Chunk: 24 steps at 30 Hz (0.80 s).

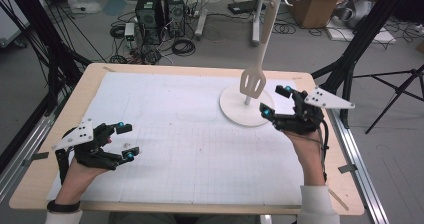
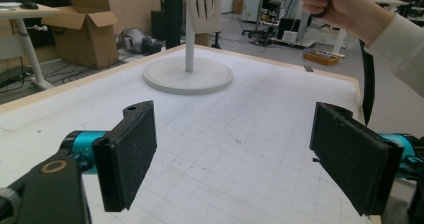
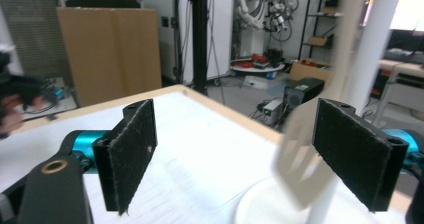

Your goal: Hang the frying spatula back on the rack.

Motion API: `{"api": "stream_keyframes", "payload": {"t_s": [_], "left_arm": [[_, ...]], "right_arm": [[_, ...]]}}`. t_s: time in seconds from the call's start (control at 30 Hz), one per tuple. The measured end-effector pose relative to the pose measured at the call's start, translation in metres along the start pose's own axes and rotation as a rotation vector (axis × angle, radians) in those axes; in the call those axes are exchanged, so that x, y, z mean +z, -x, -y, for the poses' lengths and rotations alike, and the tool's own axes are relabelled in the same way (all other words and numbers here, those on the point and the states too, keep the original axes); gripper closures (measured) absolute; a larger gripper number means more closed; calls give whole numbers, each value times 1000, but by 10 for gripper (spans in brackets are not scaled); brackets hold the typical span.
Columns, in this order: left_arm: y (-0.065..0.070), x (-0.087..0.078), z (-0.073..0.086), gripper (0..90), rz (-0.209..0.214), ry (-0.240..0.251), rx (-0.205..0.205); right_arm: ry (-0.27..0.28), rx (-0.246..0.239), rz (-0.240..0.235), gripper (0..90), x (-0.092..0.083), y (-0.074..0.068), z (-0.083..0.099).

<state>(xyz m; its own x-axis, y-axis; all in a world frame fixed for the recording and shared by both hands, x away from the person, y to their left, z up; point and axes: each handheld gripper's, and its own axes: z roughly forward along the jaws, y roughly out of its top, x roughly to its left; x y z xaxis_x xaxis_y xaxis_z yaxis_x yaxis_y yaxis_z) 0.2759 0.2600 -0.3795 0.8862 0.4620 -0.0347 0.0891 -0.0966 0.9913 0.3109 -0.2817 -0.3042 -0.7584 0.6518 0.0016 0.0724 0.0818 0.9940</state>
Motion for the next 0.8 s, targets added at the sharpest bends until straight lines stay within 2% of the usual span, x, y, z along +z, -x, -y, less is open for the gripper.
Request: {"api": "stream_keyframes", "payload": {"t_s": [0.03, 0.13, 0.27, 0.4, 0.63, 0.73, 0.8], "left_arm": [[-1, -2, 0, 190, -7, 4, 7], [-1, -6, 3, 190, -15, 8, 15], [-1, -8, 6, 188, -34, -9, 28], [-2, -11, 8, 188, -54, -17, 37], [-3, -16, 13, 182, -111, -25, 37], [-3, -17, 15, 172, -122, -30, 35], [-3, -17, 16, 172, -125, -30, 32]], "right_arm": [[0, -7, -6, 158, -2, -3, 4], [-31, 14, -16, 158, -9, -16, 23], [-42, 52, 15, 159, -16, -25, 50], [-54, 46, 69, 159, -19, -32, 79], [-76, 55, 103, 160, -22, -39, 105], [-80, 80, 117, 164, -25, -39, 112], [-113, 87, 114, 164, -26, -38, 114]]}}
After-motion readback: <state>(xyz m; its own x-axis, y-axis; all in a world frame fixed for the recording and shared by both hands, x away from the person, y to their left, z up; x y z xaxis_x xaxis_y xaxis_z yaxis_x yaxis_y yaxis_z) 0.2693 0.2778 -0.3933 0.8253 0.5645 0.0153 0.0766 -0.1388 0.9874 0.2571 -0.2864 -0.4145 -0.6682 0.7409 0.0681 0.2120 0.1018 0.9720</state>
